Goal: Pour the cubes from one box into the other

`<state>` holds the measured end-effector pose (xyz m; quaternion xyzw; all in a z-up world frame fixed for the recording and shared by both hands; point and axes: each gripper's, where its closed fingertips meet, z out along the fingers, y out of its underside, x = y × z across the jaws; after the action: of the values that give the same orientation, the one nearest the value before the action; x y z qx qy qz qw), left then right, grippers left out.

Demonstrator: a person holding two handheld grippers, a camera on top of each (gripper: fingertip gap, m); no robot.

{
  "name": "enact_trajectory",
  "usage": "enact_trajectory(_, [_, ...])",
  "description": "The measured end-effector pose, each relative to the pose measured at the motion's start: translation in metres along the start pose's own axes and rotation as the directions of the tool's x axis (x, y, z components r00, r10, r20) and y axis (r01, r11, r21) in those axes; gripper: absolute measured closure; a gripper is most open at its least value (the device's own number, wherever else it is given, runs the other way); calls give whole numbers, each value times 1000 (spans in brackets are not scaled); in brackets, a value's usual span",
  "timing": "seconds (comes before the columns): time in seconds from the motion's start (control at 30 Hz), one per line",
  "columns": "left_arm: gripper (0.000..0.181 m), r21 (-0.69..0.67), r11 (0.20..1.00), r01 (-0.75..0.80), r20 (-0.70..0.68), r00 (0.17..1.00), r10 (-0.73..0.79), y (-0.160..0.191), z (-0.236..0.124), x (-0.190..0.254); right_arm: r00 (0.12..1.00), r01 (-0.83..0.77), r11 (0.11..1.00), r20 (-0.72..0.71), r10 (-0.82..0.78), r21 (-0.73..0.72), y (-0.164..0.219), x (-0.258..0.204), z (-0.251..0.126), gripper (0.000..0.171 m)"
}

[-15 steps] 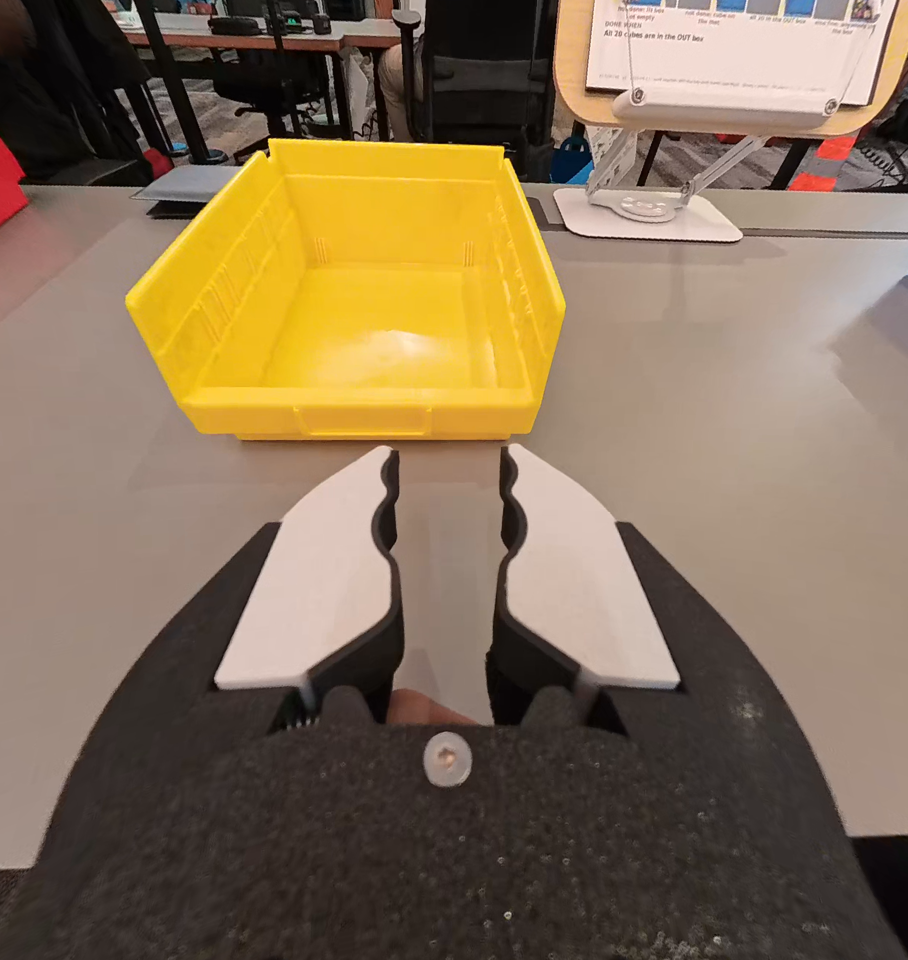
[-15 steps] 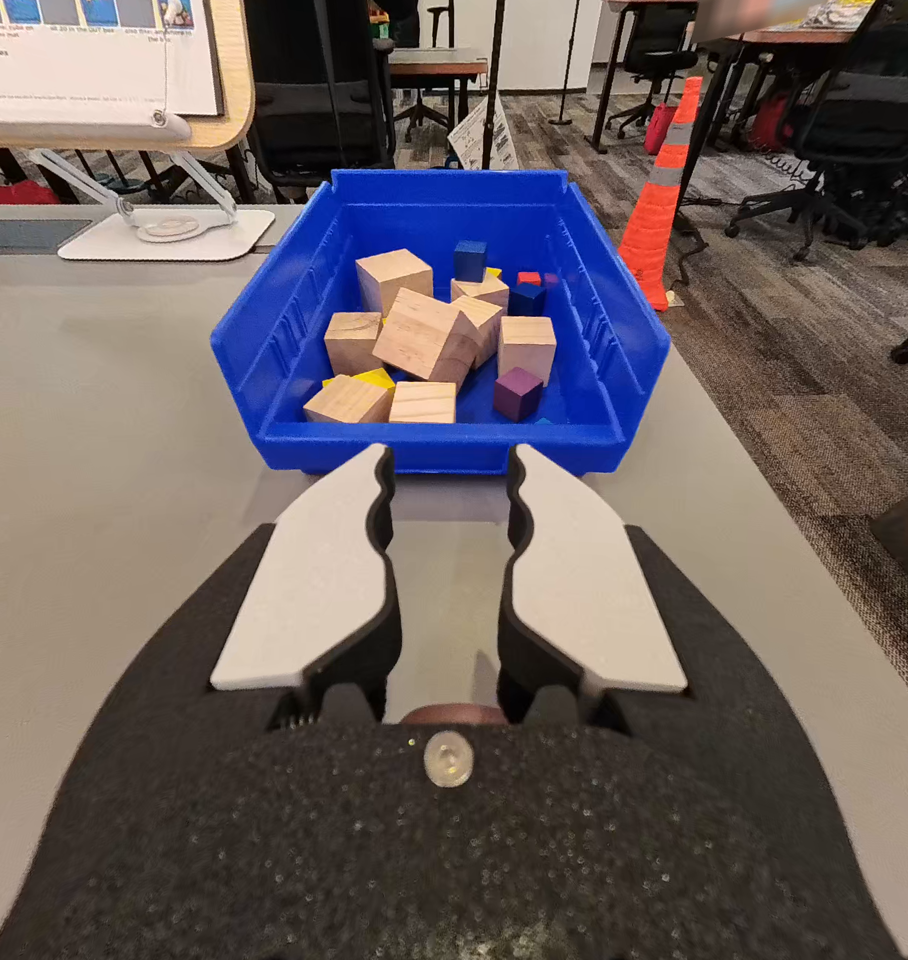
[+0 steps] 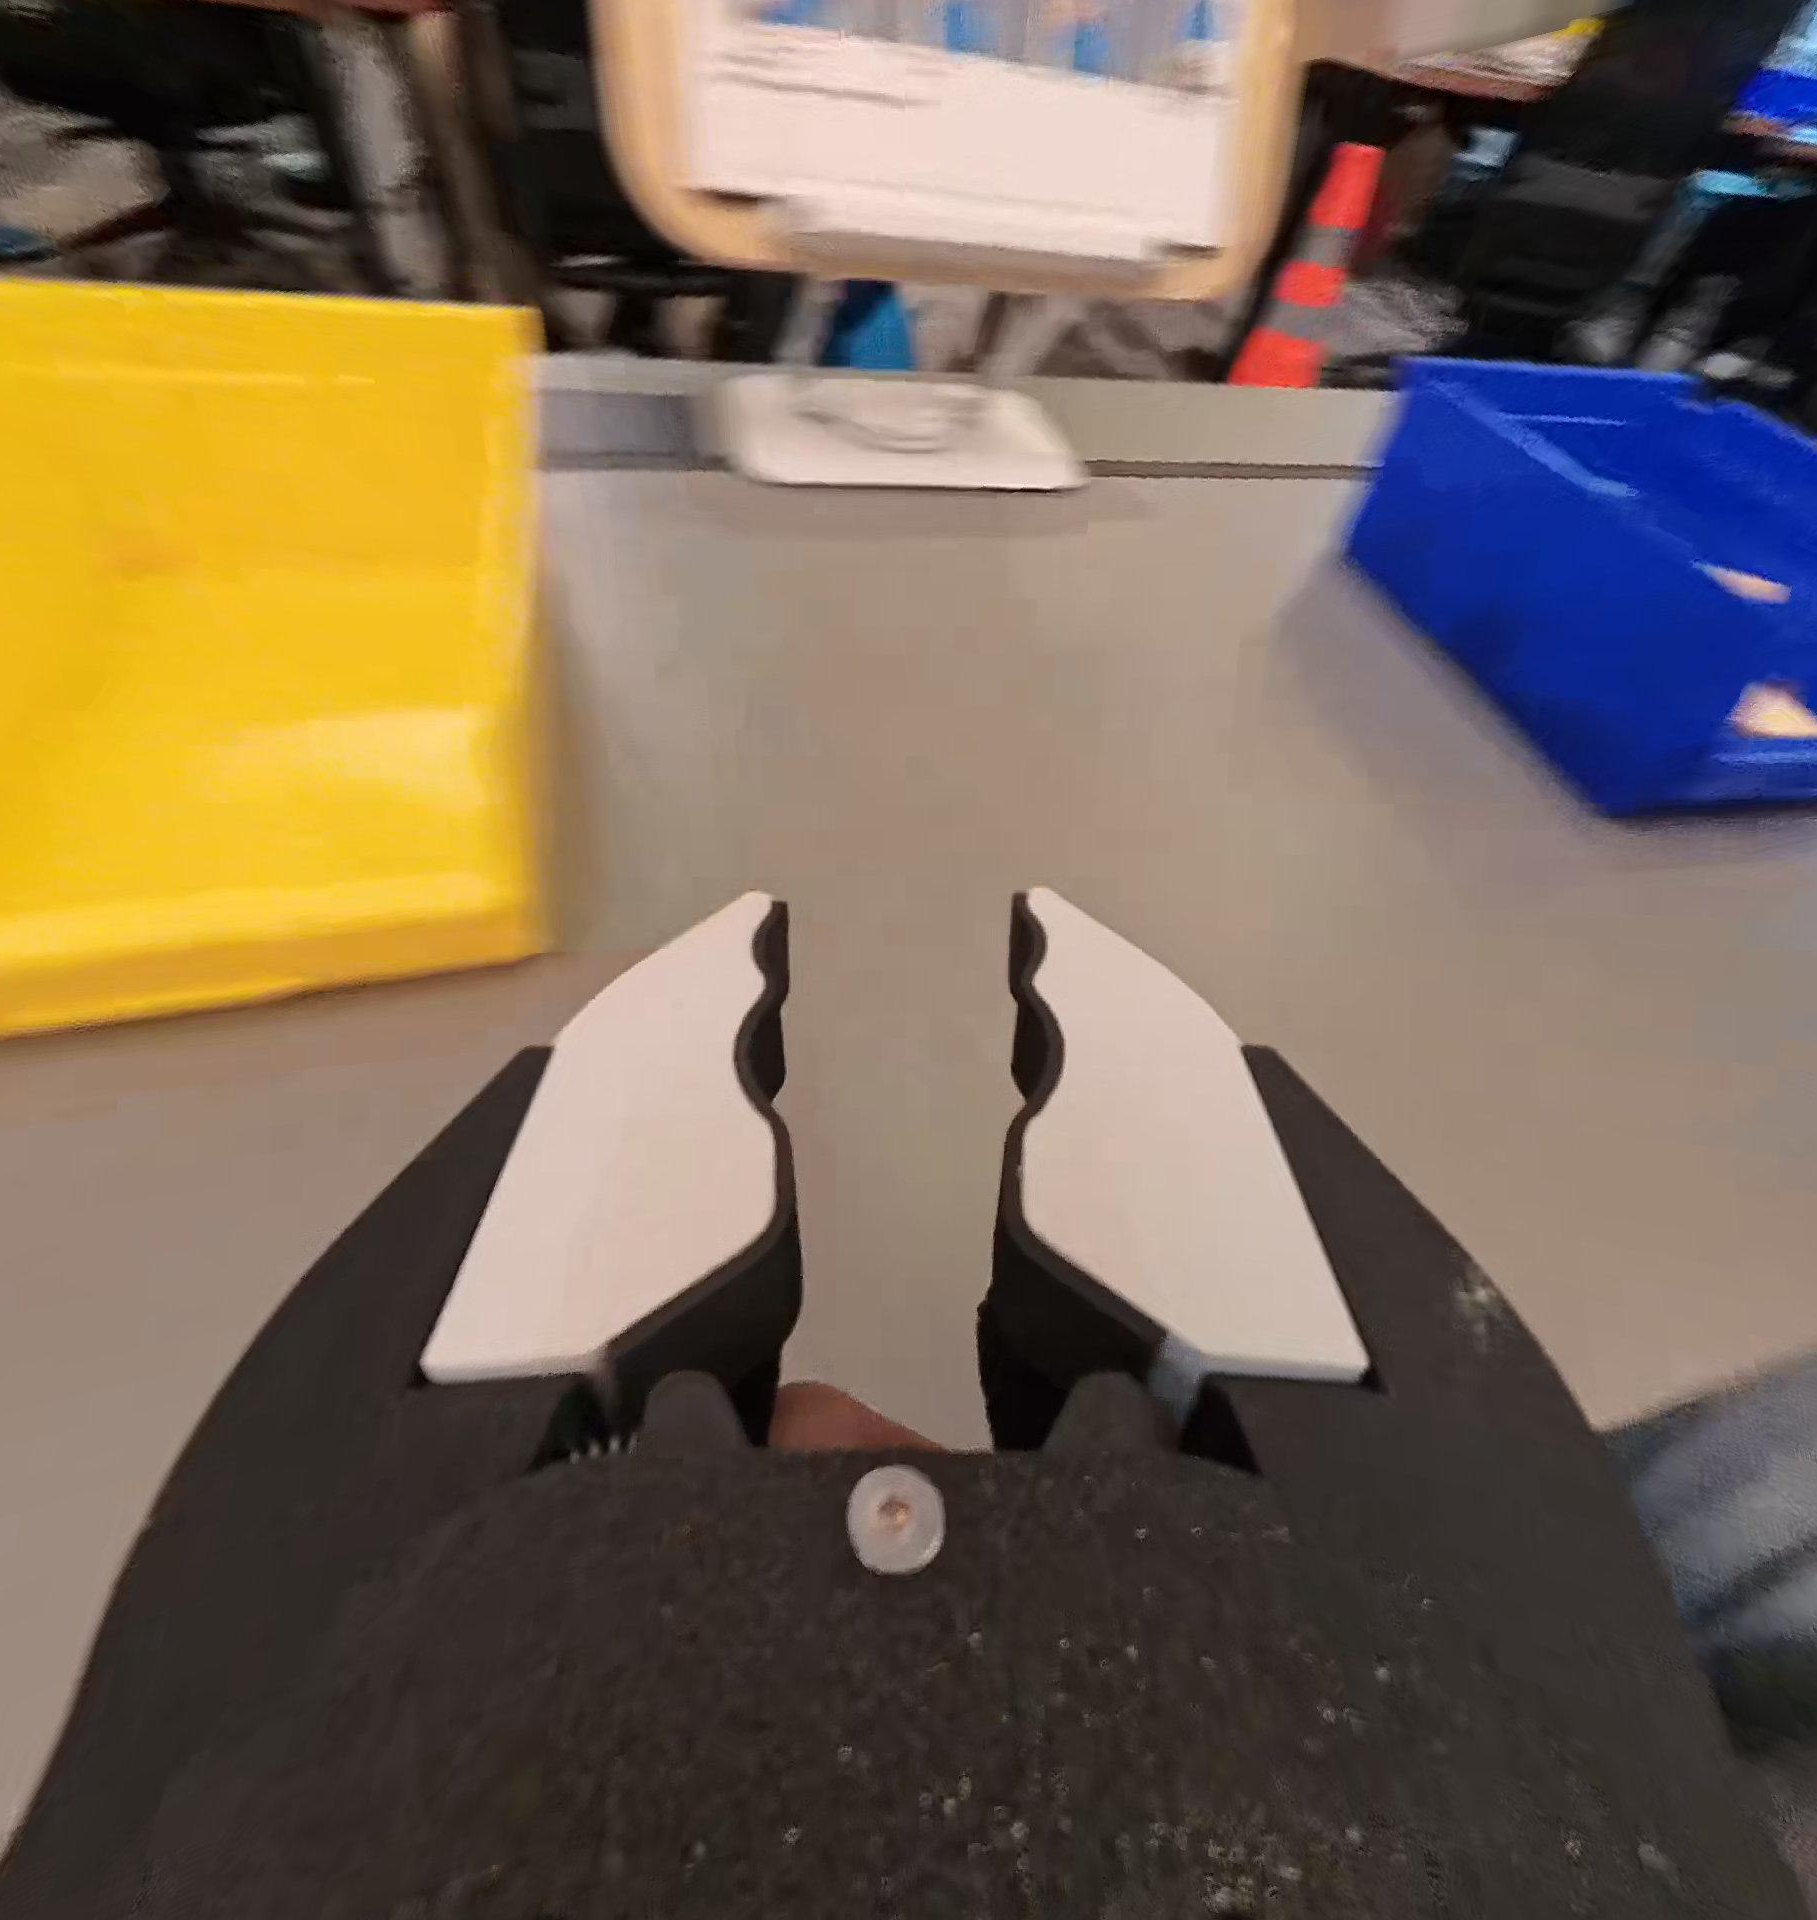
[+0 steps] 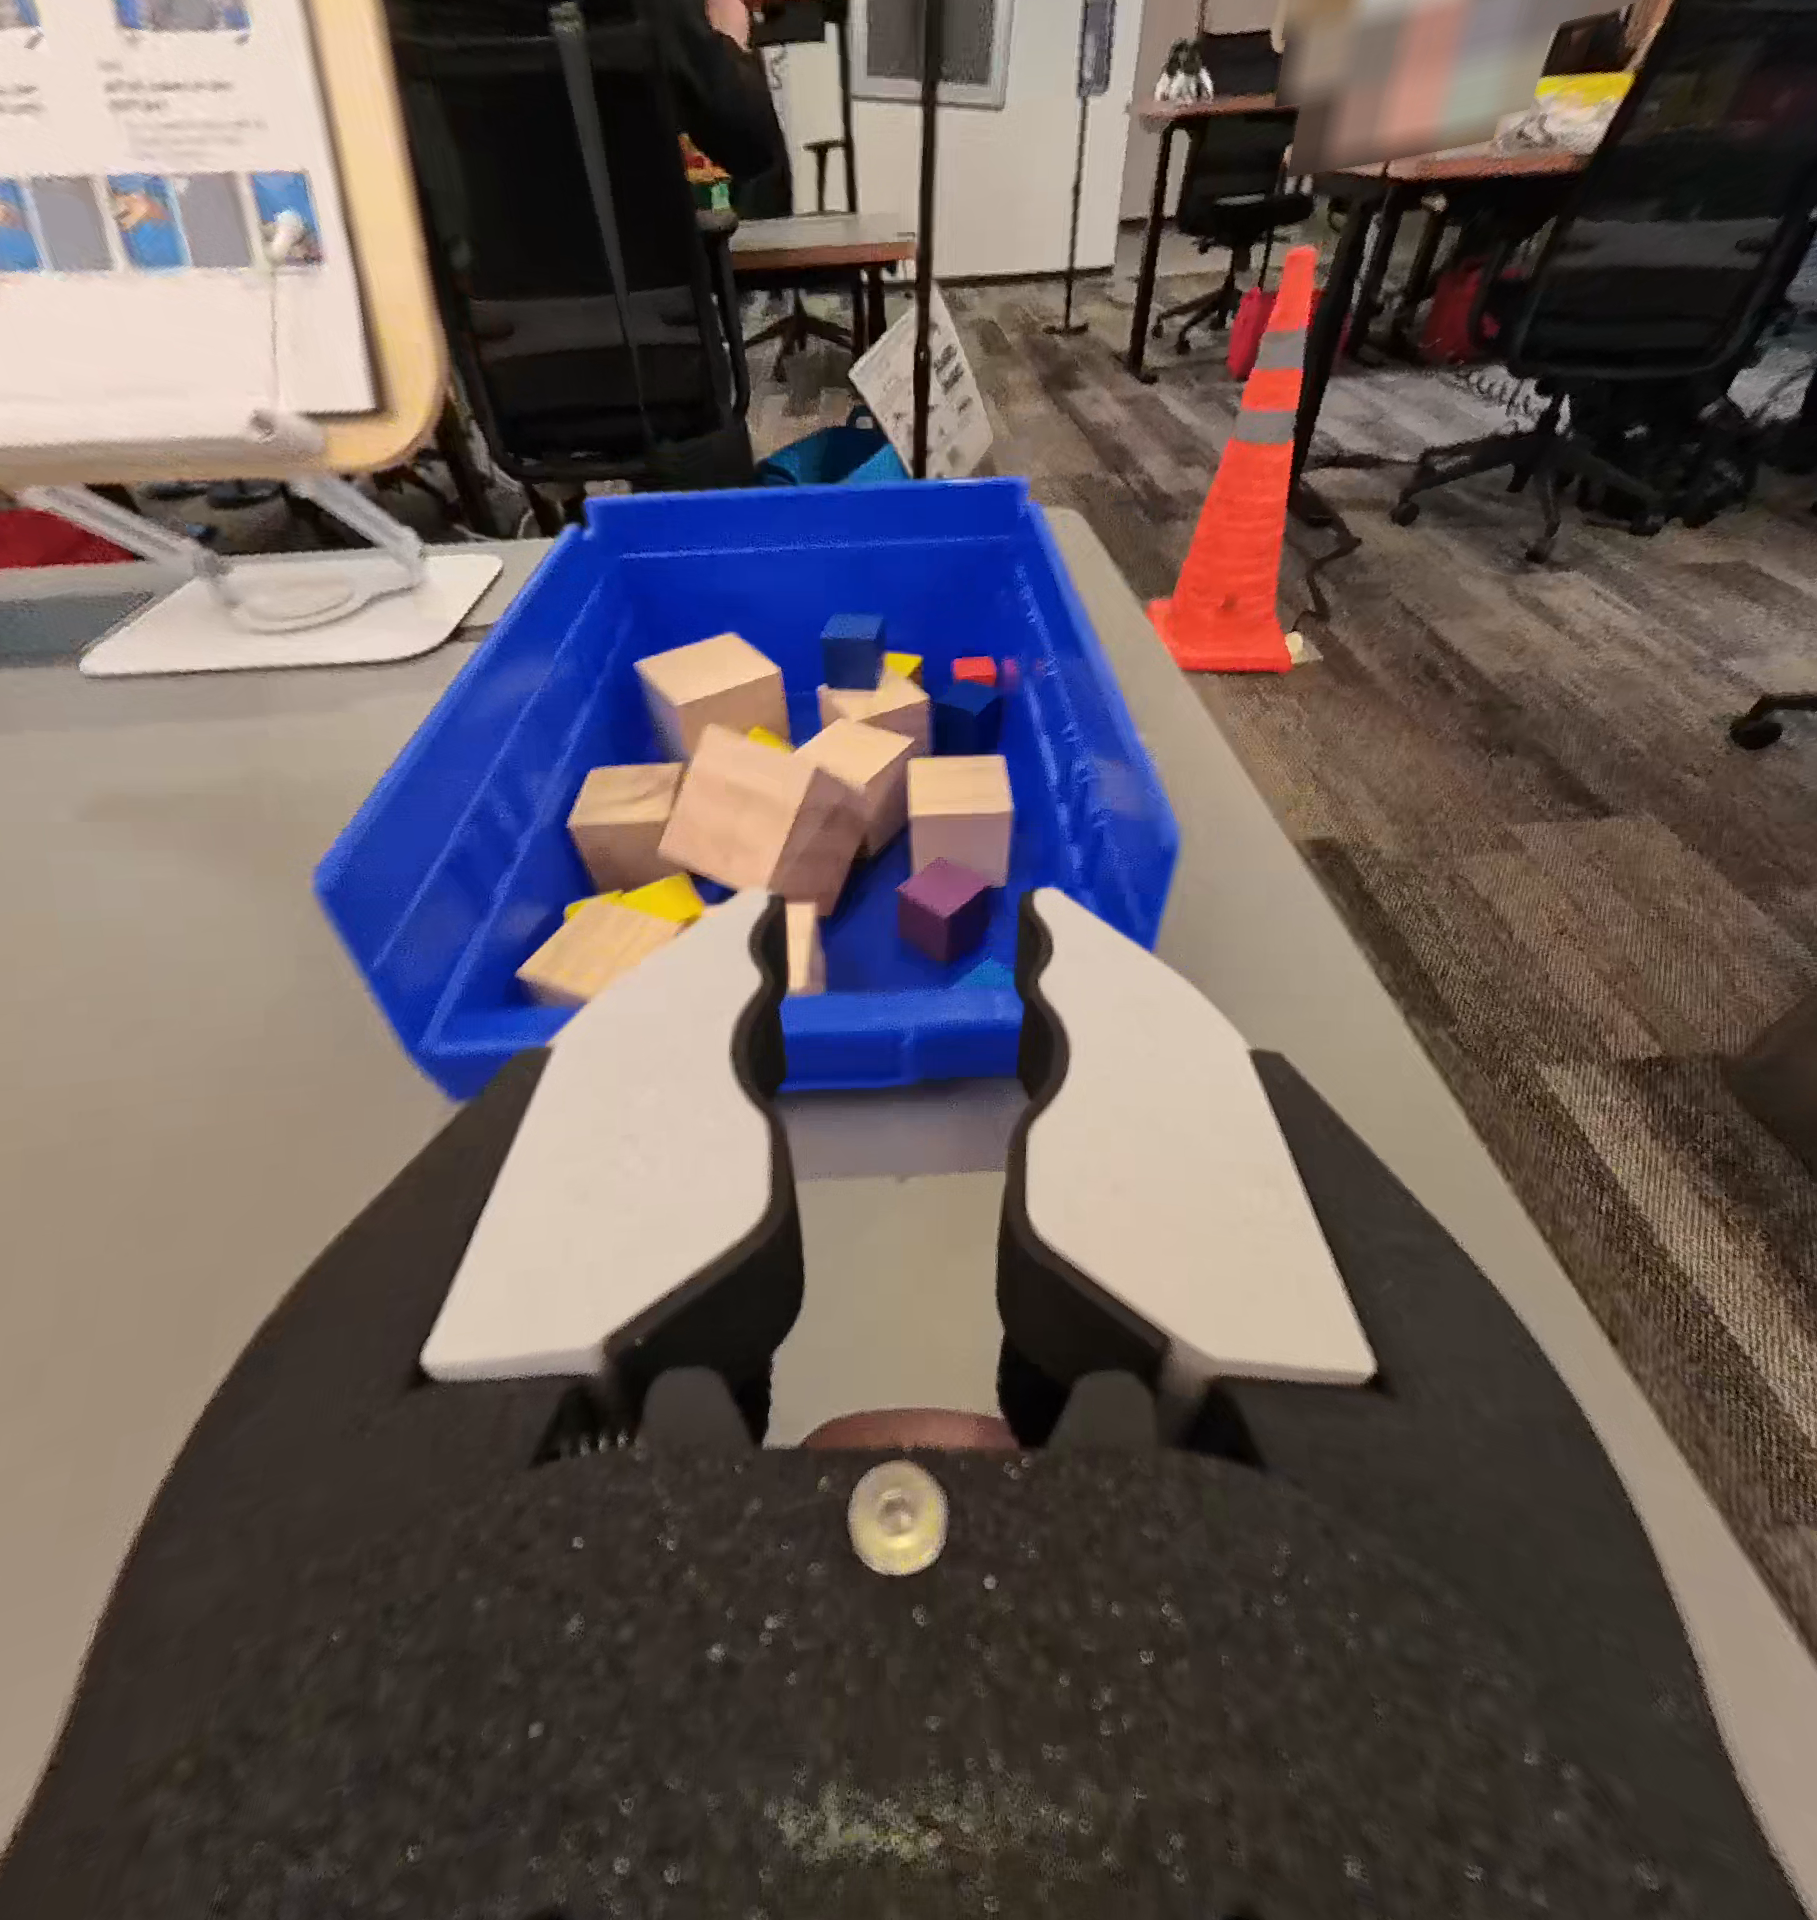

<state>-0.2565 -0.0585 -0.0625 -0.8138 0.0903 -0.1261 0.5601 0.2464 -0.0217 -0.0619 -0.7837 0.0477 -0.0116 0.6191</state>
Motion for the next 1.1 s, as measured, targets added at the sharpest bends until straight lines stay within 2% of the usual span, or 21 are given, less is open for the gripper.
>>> enact_trajectory(0.1, [136, -44, 994, -101, -193, 977, 90, -5, 44, 131, 995, -101, 995, -5, 101, -12, -11, 24, 9, 128])
enact_trajectory(0.17, [134, -70, 988, -138, -257, 959, 115, -2, 81, 207, 992, -126, 992, -8, 126, 0, -5, 33, 12, 126])
enact_trajectory(0.23, [130, -108, 975, -192, -245, 956, 161, 8, 125, 262, 996, -66, 997, -55, 64, -39, 12, 43, 20, 121])
enact_trajectory(0.33, [131, -166, 960, -227, -170, 965, 199, 24, 184, 308, 994, -33, 992, -108, 20, -125, 28, 60, 36, 114])
enact_trajectory(0.43, [137, -171, 977, -129, -128, 986, 108, 20, 223, 327, 994, -103, 983, -61, 94, -152, 35, 56, 58, 114])
enact_trajectory(0.5, [147, -171, 982, -86, -104, 992, 69, 14, 240, 328, 995, -93, 979, -64, 83, -183, 46, 54, 71, 115])
enact_trajectory(0.53, [160, -168, 981, -100, -67, 994, 90, 12, 247, 322, 994, -91, 974, -72, 77, -207, 51, 53, 76, 117])
enact_trajectory(0.57, [171, -157, 980, -124, -59, 991, 116, 11, 250, 318, 993, -97, 971, -87, 80, -220, 55, 54, 81, 121])
enact_trajectory(0.67, [173, -148, 973, -180, -49, 983, 174, 11, 250, 313, 992, -105, 978, -94, 89, -182, 51, 54, 89, 145])
enact_trajectory(0.73, [173, -169, 973, -159, -48, 987, 153, 13, 245, 309, 991, -119, 981, -80, 108, -150, 44, 51, 89, 147])
enact_trajectory(0.83, [176, -179, 977, -115, -21, 993, 113, 15, 232, 288, 987, -146, 984, -80, 138, -105, 31, 46, 84, 143])
enact_trajectory(0.9, [177, -189, 980, -68, -30, 998, 64, 18, 220, 273, 997, -69, 992, -54, 63, -102, 18, 35, 72, 134])
enact_trajectory(0.97, [178, -194, 979, -64, -20, 998, 61, 21, 207, 258, 995, -38, 992, -98, 25, -123, 16, 29, 62, 117])
enact_trajectory(1.0, [178, -191, 980, -64, -16, 998, 62, 23, 201, 251, 997, -47, 986, -59, 38, -158, 24, 14, 60, 123])
enact_trajectory(1.07, [178, -176, 982, -63, 0, 998, 64, 25, 188, 239, 998, -33, 987, 52, 42, -159, 31, -22, 52, 165])
enact_trajectory(1.1, [178, -168, 984, -57, 7, 998, 59, 25, 181, 233, 1000, -5, 981, 23, 9, -195, 34, -28, 46, 165])
